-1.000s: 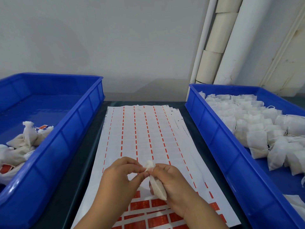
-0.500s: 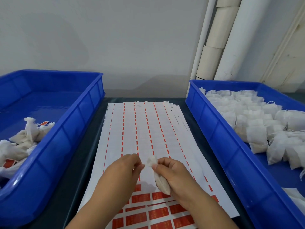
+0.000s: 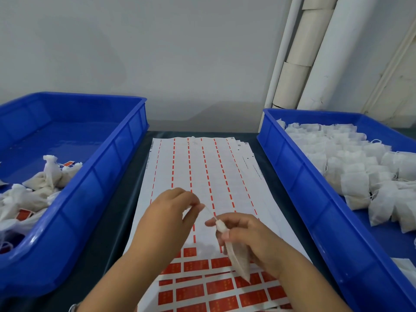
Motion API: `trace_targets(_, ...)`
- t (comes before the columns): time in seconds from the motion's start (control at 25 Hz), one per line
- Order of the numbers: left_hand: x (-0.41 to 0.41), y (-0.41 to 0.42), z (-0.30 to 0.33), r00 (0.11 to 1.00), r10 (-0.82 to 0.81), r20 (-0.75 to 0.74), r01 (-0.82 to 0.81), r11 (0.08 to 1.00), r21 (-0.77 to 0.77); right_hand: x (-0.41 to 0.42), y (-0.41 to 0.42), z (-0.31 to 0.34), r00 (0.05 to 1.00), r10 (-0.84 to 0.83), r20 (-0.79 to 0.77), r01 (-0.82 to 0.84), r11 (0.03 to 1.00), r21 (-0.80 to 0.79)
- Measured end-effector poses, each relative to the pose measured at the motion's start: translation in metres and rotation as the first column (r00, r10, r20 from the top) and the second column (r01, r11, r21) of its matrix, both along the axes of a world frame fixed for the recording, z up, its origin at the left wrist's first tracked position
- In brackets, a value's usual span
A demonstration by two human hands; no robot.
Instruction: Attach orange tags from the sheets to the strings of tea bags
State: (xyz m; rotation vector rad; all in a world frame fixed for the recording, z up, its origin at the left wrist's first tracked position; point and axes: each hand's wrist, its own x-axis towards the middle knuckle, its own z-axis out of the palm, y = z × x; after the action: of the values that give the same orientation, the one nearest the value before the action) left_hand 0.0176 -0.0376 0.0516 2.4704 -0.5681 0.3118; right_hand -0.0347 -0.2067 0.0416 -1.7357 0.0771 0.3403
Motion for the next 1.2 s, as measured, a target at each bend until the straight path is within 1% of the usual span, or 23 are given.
trace_targets(0.08,-0.002,0.001,0.002,0.999,-0.035,-0.006,0.035,0.999,-0.006,0.000,0.001,0.000,1.000,-0.005,0.016,0.004,0.997,0.076)
trace_targets(0.16,-0.003,0.002,0.002,0.999,-0.030,-0.026,0.029,0.999,-0.026,0.000,0.004,-0.003,0.998,-0.030,0.058,0.023,0.993,0.116)
trace_targets(0.32,-0.005,0.003,0.003,0.996,-0.025,-0.086,0.019,0.998,-0.068,0.000,0.012,-0.009,0.993,-0.091,0.073,0.081,0.988,0.133)
trace_targets(0.4,-0.006,0.008,0.004,0.995,0.015,-0.103,-0.027,0.993,-0.117,0.000,0.012,-0.009,0.993,-0.107,0.056,0.101,0.990,0.097)
trace_targets(0.48,-0.012,0.016,-0.005,0.979,0.068,-0.192,-0.095,0.986,-0.138,-0.002,0.011,-0.011,0.993,-0.116,0.008,0.115,0.990,0.086)
trace_targets(0.56,-0.025,0.022,-0.022,0.950,0.093,-0.298,-0.108,0.994,-0.033,-0.004,0.011,-0.013,0.987,-0.155,-0.053,0.160,0.980,0.121)
trace_targets(0.6,-0.032,0.023,-0.031,0.940,0.100,-0.326,-0.092,0.995,0.040,-0.004,0.013,-0.015,0.980,-0.184,-0.075,0.192,0.973,0.130)
trace_targets(0.68,-0.042,0.022,-0.047,0.935,0.107,-0.338,-0.069,0.990,0.123,-0.003,0.017,-0.018,0.965,-0.245,-0.098,0.257,0.956,0.139)
trace_targets(0.76,-0.046,0.019,-0.056,0.929,0.132,-0.346,-0.079,0.983,0.163,-0.002,0.021,-0.021,0.950,-0.297,-0.097,0.309,0.940,0.143)
trace_targets(0.84,-0.046,0.017,-0.059,0.931,0.150,-0.334,-0.089,0.978,0.190,-0.002,0.025,-0.023,0.946,-0.314,-0.080,0.322,0.939,0.118)
trace_targets(1.0,-0.045,0.015,-0.064,0.947,0.165,-0.275,-0.092,0.961,0.261,-0.001,0.028,-0.027,0.955,-0.287,-0.070,0.291,0.955,0.056)
trace_targets(1.2,-0.042,0.013,-0.064,0.952,0.186,-0.244,-0.110,0.949,0.296,0.000,0.029,-0.028,0.962,-0.263,-0.069,0.264,0.965,0.004)
